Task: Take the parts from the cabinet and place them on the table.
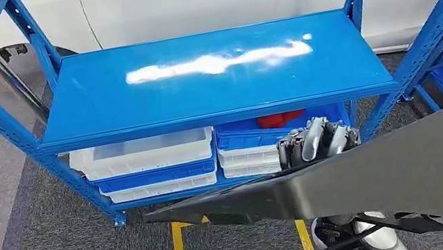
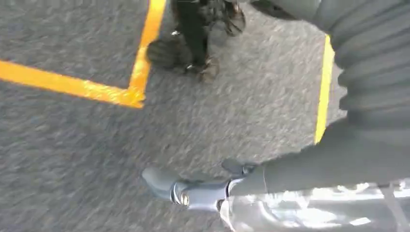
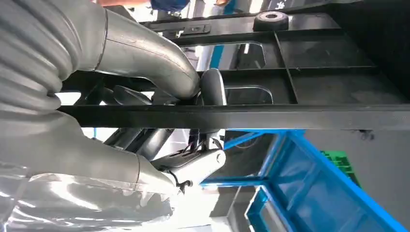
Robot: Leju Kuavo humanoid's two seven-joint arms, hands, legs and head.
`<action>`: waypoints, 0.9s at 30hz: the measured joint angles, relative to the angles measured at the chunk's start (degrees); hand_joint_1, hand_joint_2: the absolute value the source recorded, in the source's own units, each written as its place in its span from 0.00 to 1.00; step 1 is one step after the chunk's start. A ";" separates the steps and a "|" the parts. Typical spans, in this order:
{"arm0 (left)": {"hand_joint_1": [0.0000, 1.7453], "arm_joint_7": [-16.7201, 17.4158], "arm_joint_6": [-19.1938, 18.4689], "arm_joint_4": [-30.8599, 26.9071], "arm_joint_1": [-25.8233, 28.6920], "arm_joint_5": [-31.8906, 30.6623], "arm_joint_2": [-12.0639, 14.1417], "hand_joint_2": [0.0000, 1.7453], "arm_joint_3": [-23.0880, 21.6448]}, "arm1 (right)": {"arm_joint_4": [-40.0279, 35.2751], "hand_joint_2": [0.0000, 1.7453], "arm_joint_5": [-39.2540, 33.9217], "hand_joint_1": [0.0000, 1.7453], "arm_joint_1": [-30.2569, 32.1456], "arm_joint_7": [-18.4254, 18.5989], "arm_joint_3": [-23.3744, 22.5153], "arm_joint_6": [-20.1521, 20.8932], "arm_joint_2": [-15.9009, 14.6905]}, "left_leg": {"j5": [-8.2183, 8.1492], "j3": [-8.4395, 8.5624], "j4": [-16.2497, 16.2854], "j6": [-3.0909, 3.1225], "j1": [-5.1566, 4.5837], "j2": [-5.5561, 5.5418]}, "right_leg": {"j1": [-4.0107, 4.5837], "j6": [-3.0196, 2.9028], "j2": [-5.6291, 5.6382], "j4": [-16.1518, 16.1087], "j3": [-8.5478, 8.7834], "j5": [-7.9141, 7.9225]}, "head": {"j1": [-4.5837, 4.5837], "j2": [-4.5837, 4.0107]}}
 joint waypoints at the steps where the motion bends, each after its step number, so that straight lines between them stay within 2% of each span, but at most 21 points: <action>1: 0.00 -0.04 0.02 0.00 -0.01 0.06 -0.09 1.00 0.06 | 0.11 1.00 -0.19 1.00 -0.02 0.00 -0.19 0.43 0.00 | 0.52 -0.83 0.18 -0.18 0.00 0.00 | 0.00 -0.14 0.00 -3.50 2.88 2.09 | 0.00 0.00; 2: 0.00 -0.07 0.02 0.00 -0.04 0.06 -0.20 1.00 0.13 | 0.15 1.00 -0.48 1.00 -0.12 0.00 -0.24 0.61 0.00 | 1.06 -1.54 0.37 -0.37 0.00 -0.03 | 0.02 -0.40 0.02 -8.62 6.74 3.04 | 0.00 0.00; 3: 0.00 -0.07 0.02 0.00 -0.09 0.04 -0.26 1.00 0.24 | 0.15 1.00 -0.76 1.00 -0.30 0.09 -0.26 0.63 0.00 | 1.50 -1.78 0.55 -0.58 0.00 -0.05 | 0.06 -0.81 0.08 -13.71 10.47 1.58 | -0.02 0.00; 4: 0.00 -0.07 0.02 0.00 -0.09 -0.05 -0.35 1.00 0.28 | 0.13 1.00 -1.05 1.00 -0.59 0.51 -0.26 0.61 -0.02 | 1.92 -2.08 0.62 -0.96 -0.25 -0.13 | 0.49 -1.20 0.14 -18.03 12.79 0.11 | -0.02 0.00; 7: 0.00 0.37 0.11 -0.02 -0.07 -0.26 -0.33 1.00 0.48 | -0.07 1.00 -1.79 1.00 -0.83 1.42 -0.74 0.52 -0.09 | 3.89 -1.93 -0.33 -2.03 -0.03 -0.13 | 0.84 -2.47 0.17 -17.59 11.64 1.38 | -0.02 -0.02; 8: 0.00 0.44 0.22 -0.02 0.08 -0.18 -0.22 1.00 0.65 | -0.13 1.00 -1.79 1.00 -0.80 1.71 -0.79 0.52 -0.11 | 3.91 -2.28 -0.30 -2.33 -0.09 -0.28 | 0.15 -3.09 -0.03 -18.13 11.18 2.39 | 0.02 -0.02; 9: 0.00 0.59 0.28 -0.02 0.15 0.08 -0.13 1.00 0.83 | -0.15 1.00 -1.75 1.00 -0.80 1.79 -0.79 0.61 -0.15 | 1.32 -2.96 0.89 -2.48 0.02 -0.24 | 0.26 -3.52 -0.30 -18.12 10.42 3.12 | -0.02 0.00; 10: 0.00 0.83 0.37 -0.02 0.17 0.20 -0.13 1.00 0.94 | -0.33 1.00 -1.59 1.00 -0.67 1.75 -0.79 0.63 -0.15 | -2.85 -3.82 3.97 -2.60 0.08 -0.24 | 0.29 -4.09 -0.30 -18.09 9.53 3.84 | -0.02 0.00; 11: 0.00 1.03 0.41 -0.02 0.17 0.26 -0.15 1.00 1.03 | -0.48 1.00 -1.38 1.00 -0.45 1.73 -0.79 0.65 -0.15 | -6.83 -4.67 8.16 -2.79 0.13 -0.23 | 0.40 -4.14 -0.32 -18.03 8.61 4.58 | -0.02 -0.02; 12: 0.00 1.12 0.46 -0.02 0.15 0.31 -0.13 1.00 1.14 | -0.50 1.00 -1.14 1.00 -0.31 1.68 -0.79 0.72 -0.15 | -9.70 -5.50 12.98 -3.01 0.18 -0.22 | 0.53 -4.21 -0.36 -17.97 7.60 5.39 | -0.02 0.00; 13: 0.00 1.25 0.52 -0.02 0.11 0.37 -0.13 1.00 1.25 | -0.50 1.00 -1.07 1.00 -0.14 1.62 -0.79 1.07 -0.15 | -10.37 -5.87 16.59 -3.16 0.18 -0.22 | 0.58 -4.18 -0.40 -17.84 6.62 6.08 | -0.02 -0.02; 14: 0.00 1.36 0.61 -0.02 0.11 0.48 -0.13 1.00 1.33 | -0.50 1.00 -0.96 1.00 0.02 1.57 -0.79 1.44 -0.15 | -9.25 -5.45 18.38 -3.23 0.18 -0.22 | 0.61 -4.12 -0.42 -17.66 5.61 6.73 | -0.02 -0.02; 15: 0.00 1.42 0.63 -0.02 0.13 0.65 -0.13 1.00 1.40 | -0.50 1.00 -0.74 1.00 0.13 1.55 -0.79 1.73 -0.13 | -6.95 -3.98 17.95 -3.23 0.18 -0.22 | 0.61 -4.01 -0.42 -17.43 4.49 7.32 | -0.02 -0.02; 16: 0.00 1.40 0.61 -0.02 0.09 0.68 -0.11 1.00 1.42 | -0.59 1.00 -0.37 1.00 0.20 1.55 -0.79 1.97 -0.09 | -4.64 -1.53 15.47 -3.18 0.20 -0.22 | 0.59 -3.82 -0.40 -17.16 3.44 7.82 | -0.02 0.00; 17: 0.00 1.38 0.61 -0.02 0.01 0.76 -0.11 1.00 1.44 | -0.68 1.00 -0.02 1.00 0.25 1.55 -0.85 2.20 -0.07 | -3.68 1.95 11.19 -2.97 0.21 -0.22 | 0.59 -3.60 -0.39 -16.87 2.54 8.40 | -0.02 0.00; 19: 0.00 1.40 0.59 -0.02 -0.23 0.76 -0.11 1.00 1.44 | -1.12 1.00 0.44 1.00 0.34 1.49 -1.07 2.67 0.04 | -7.23 10.38 -0.13 -2.42 -0.14 -0.22 | 0.93 -3.08 -0.42 -16.14 1.68 8.90 | -0.02 -0.02; 20: 0.00 1.55 0.59 -0.02 -0.37 0.76 -0.11 1.00 1.44 | -1.16 1.00 0.66 1.00 0.33 1.40 -1.35 2.97 0.09 | -8.38 10.72 -1.79 -2.09 -0.15 -0.21 | 1.00 -2.66 -0.58 -15.99 1.53 9.38 | -0.02 0.00; 23: 0.00 2.62 0.61 -0.02 -0.06 0.85 -0.13 1.00 1.60 | -1.20 1.00 1.42 1.00 0.31 1.25 -1.88 4.10 0.26 | -7.05 9.76 -1.86 -0.90 -0.10 -0.10 | 0.73 -1.53 -0.51 -16.18 1.15 10.60 | -0.02 -0.02; 24: 0.00 2.86 0.61 -0.02 -0.03 0.89 -0.13 1.00 1.77 | -1.22 1.00 1.55 1.00 0.32 1.18 -2.18 4.32 0.28 | -6.57 9.37 -1.87 -0.55 -0.02 0.17 | 0.41 -1.23 -0.25 -15.24 0.58 9.38 | -0.02 0.00; 25: 0.00 3.08 0.66 -0.02 -0.09 0.98 -0.09 1.00 1.95 | -1.25 1.00 1.66 1.00 0.27 1.14 -2.34 4.59 0.28 | -6.09 8.81 -1.85 -0.17 -0.03 0.24 | 0.40 -0.87 -0.15 -12.53 -0.54 6.75 | 0.00 -0.02; 27: 0.00 3.52 0.87 -0.02 -0.18 1.44 -0.04 1.00 2.36 | -1.22 1.00 1.68 1.00 0.26 1.07 -2.75 4.89 0.33 | -5.23 7.70 -1.79 0.01 -0.11 0.30 | 0.23 -0.34 -0.11 -3.59 -3.76 1.36 | -0.02 0.00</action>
